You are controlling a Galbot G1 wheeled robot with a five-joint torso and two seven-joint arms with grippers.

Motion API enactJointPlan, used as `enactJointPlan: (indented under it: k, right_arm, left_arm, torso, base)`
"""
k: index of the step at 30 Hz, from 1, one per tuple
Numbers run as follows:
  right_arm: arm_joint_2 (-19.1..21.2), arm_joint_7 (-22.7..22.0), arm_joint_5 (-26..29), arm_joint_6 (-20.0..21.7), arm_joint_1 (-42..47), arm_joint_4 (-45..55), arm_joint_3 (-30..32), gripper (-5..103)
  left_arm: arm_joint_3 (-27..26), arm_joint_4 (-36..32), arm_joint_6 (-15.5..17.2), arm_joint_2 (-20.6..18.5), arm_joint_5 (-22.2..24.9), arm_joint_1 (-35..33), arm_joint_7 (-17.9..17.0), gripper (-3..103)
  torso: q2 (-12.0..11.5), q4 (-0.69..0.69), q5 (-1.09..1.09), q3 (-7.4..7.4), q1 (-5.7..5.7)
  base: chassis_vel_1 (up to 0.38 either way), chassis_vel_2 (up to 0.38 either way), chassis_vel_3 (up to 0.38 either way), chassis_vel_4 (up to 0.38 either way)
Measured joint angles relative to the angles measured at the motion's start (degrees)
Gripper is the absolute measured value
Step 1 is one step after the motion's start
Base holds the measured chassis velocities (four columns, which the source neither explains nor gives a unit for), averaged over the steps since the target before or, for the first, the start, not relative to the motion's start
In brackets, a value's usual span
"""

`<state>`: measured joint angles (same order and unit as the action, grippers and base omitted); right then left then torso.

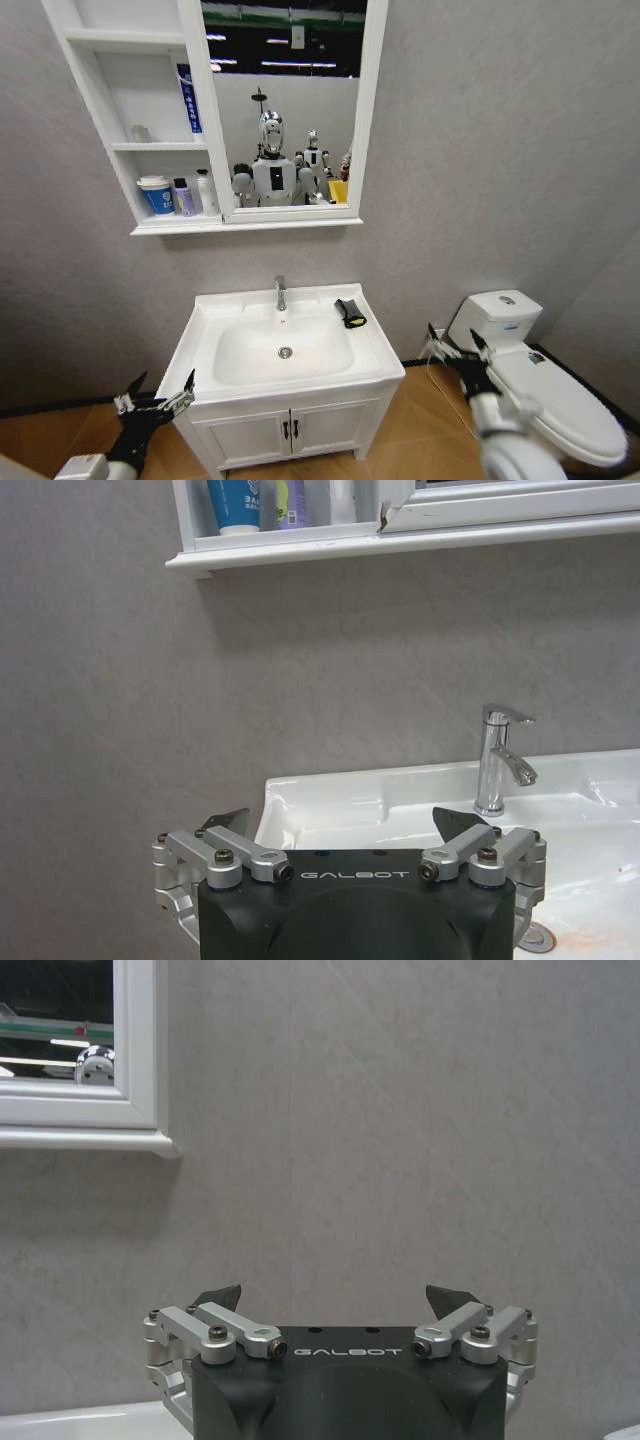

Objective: Move facial cleanser and shampoo from washbasin to cabinet, then wipe washbasin with towel.

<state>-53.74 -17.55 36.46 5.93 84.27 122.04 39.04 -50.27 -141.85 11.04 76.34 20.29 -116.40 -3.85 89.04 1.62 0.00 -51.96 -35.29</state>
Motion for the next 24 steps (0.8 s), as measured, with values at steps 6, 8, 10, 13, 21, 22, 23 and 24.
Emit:
enactJointPlan:
  k: [6,8,10,13,21,22,23,24]
  right_arm:
    - [3.03,2.99,8.40,2.74,-11.05,-10.76,-7.33,100]
    - [3.07,3.12,9.55,3.14,-15.13,-12.99,-10.07,100]
    - [2.80,3.28,10.74,3.78,-21.34,-16.02,-14.75,100]
    - [1.22,3.00,12.08,4.96,-30.16,-22.00,-23.26,100]
    - [-4.66,3.12,13.85,10.63,-47.65,-40.24,-37.87,100]
    - [-6.27,4.34,13.89,11.50,-49.94,-43.59,-39.62,100]
    - [-7.06,5.07,13.79,11.87,-50.92,-45.22,-40.31,100]
    - [-8.41,5.87,13.75,12.51,-52.13,-47.90,-41.39,100]
  left_arm:
    - [-0.01,0.06,0.06,-0.07,0.09,-0.02,-0.05,100]
    - [-0.01,0.06,0.06,-0.08,0.10,-0.02,-0.05,100]
    - [-0.01,0.07,0.07,-0.09,0.11,-0.03,-0.07,100]
    - [-0.01,0.08,0.08,-0.10,0.12,-0.04,-0.07,100]
    - [-0.01,0.11,0.11,-0.12,0.16,-0.04,-0.09,100]
    - [-0.01,0.11,0.12,-0.13,0.16,-0.04,-0.10,100]
    - [-0.01,0.13,0.13,-0.13,0.17,-0.04,-0.10,100]
    - [-0.01,0.13,0.13,-0.14,0.17,-0.05,-0.11,100]
  torso:
    - [0.01,0.07,0.03,0.01,0.03]
    - [0.01,0.05,0.04,0.01,0.03]
    - [0.01,0.02,-0.04,0.01,0.03]
    - [0.00,0.01,0.02,0.00,0.02]
    - [0.01,0.01,-0.02,0.01,0.02]
    - [0.01,0.02,0.00,0.01,0.02]
    - [0.01,0.02,-0.02,0.01,0.02]
    - [0.02,0.02,-0.03,0.02,0.02]
  base:
    - [0.000,0.000,0.000,0.000]
    - [0.000,0.000,0.000,0.000]
    - [0.000,0.000,0.000,0.000]
    - [0.000,0.000,0.000,0.000]
    - [0.000,0.000,0.000,0.000]
    - [0.000,0.000,0.000,0.000]
    - [0.000,0.000,0.000,0.000]
    - [0.000,0.000,0.000,0.000]
